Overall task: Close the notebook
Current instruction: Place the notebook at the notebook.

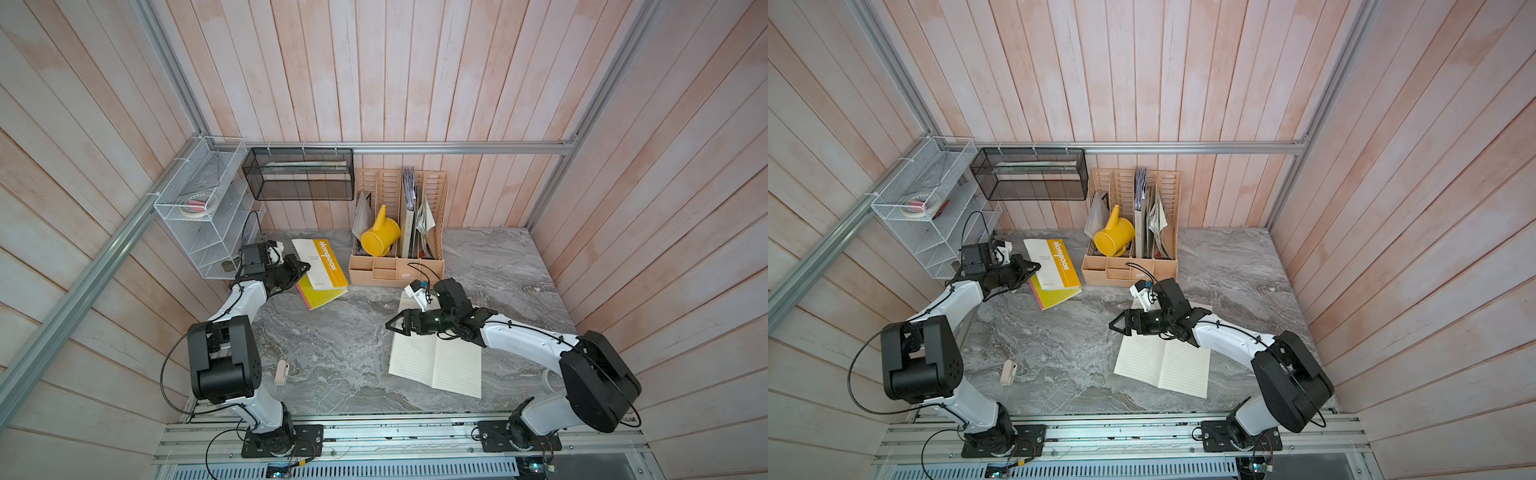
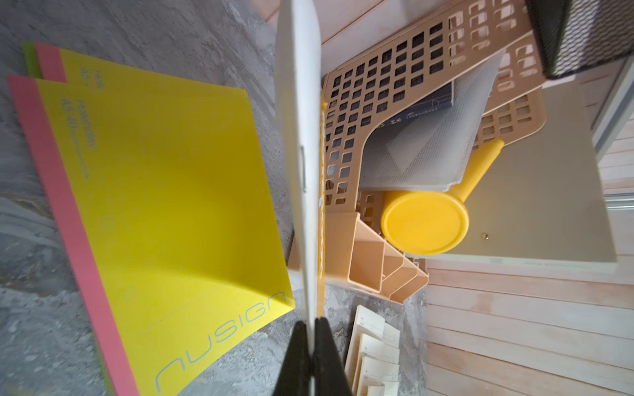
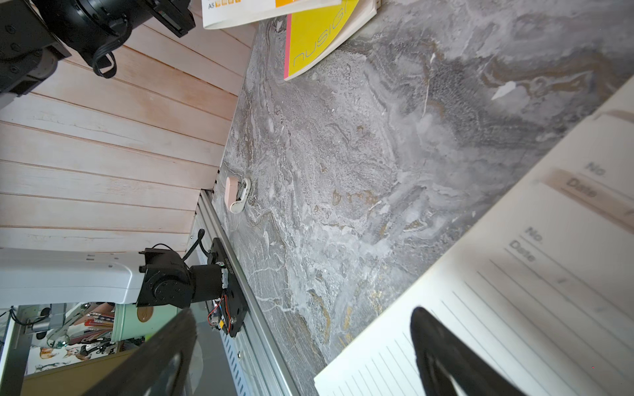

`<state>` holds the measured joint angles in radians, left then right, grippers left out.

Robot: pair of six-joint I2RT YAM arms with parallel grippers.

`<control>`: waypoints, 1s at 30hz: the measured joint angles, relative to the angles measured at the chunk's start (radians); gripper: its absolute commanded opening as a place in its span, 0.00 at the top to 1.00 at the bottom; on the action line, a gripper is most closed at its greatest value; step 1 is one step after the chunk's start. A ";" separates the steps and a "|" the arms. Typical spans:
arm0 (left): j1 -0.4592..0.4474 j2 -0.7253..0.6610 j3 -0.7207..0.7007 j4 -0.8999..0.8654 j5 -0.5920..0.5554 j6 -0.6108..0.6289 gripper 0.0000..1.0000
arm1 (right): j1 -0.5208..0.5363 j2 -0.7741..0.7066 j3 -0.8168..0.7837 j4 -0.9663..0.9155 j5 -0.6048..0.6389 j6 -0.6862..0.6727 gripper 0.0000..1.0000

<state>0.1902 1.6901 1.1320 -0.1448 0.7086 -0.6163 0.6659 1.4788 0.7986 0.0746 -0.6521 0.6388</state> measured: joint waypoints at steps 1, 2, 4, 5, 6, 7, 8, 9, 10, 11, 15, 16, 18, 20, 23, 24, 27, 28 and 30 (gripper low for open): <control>0.002 0.012 0.004 0.016 0.007 -0.009 1.00 | -0.003 0.000 -0.001 -0.002 0.000 0.000 0.02; 0.002 0.029 0.007 0.037 0.016 -0.019 1.00 | -0.006 0.000 -0.002 -0.004 0.000 0.000 0.02; 0.002 0.056 0.007 0.071 0.024 -0.040 1.00 | -0.011 0.000 -0.002 -0.004 0.000 0.000 0.02; 0.002 0.068 0.007 0.082 0.027 -0.050 1.00 | -0.013 0.000 -0.002 -0.005 0.000 0.000 0.02; 0.002 0.079 0.007 0.093 0.030 -0.059 1.00 | -0.014 0.000 -0.002 -0.005 0.000 0.000 0.02; 0.002 0.088 0.008 0.100 0.034 -0.063 1.00 | -0.016 0.000 -0.002 -0.005 0.000 0.000 0.02; 0.002 0.099 0.008 0.106 0.036 -0.067 1.00 | -0.017 0.000 -0.002 -0.005 0.000 0.000 0.02; 0.002 0.108 0.008 0.108 0.036 -0.069 1.00 | -0.018 0.000 -0.002 -0.005 0.000 0.000 0.02; 0.002 0.116 0.008 0.108 0.036 -0.069 1.00 | -0.019 0.000 -0.002 -0.005 0.000 0.000 0.02; 0.002 0.124 0.008 0.107 0.035 -0.068 1.00 | -0.019 0.000 -0.002 -0.005 0.000 0.000 0.02; 0.008 0.150 0.008 0.107 0.036 -0.063 1.00 | -0.019 0.000 -0.003 -0.005 0.000 0.000 0.02; 0.010 0.154 0.008 0.106 0.035 -0.060 1.00 | -0.019 0.000 -0.003 -0.005 0.000 0.000 0.02; 0.018 0.162 0.008 0.099 0.033 -0.054 1.00 | -0.019 0.000 -0.006 -0.004 0.000 0.000 0.02; 0.026 0.170 0.008 0.097 0.031 -0.048 1.00 | -0.019 0.000 -0.011 -0.004 0.000 0.000 0.02; 0.038 0.183 0.008 0.091 0.025 -0.037 1.00 | -0.019 0.000 -0.015 -0.006 0.000 0.000 0.02; 0.042 0.192 0.008 0.088 0.023 -0.032 1.00 | -0.019 0.000 -0.015 -0.006 0.000 0.000 0.02; 0.052 0.224 0.009 0.083 0.023 -0.022 1.00 | -0.019 0.000 -0.015 -0.006 0.000 0.000 0.02; 0.053 0.234 0.009 0.081 0.023 -0.019 1.00 | -0.019 0.000 -0.015 -0.006 0.000 0.000 0.02; 0.056 0.255 0.009 0.080 0.023 -0.016 1.00 | -0.019 0.000 -0.016 -0.005 0.000 0.000 0.02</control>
<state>0.2462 1.9450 1.1408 -0.0650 0.7311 -0.6319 0.6464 1.4788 0.7830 0.0696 -0.6521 0.6388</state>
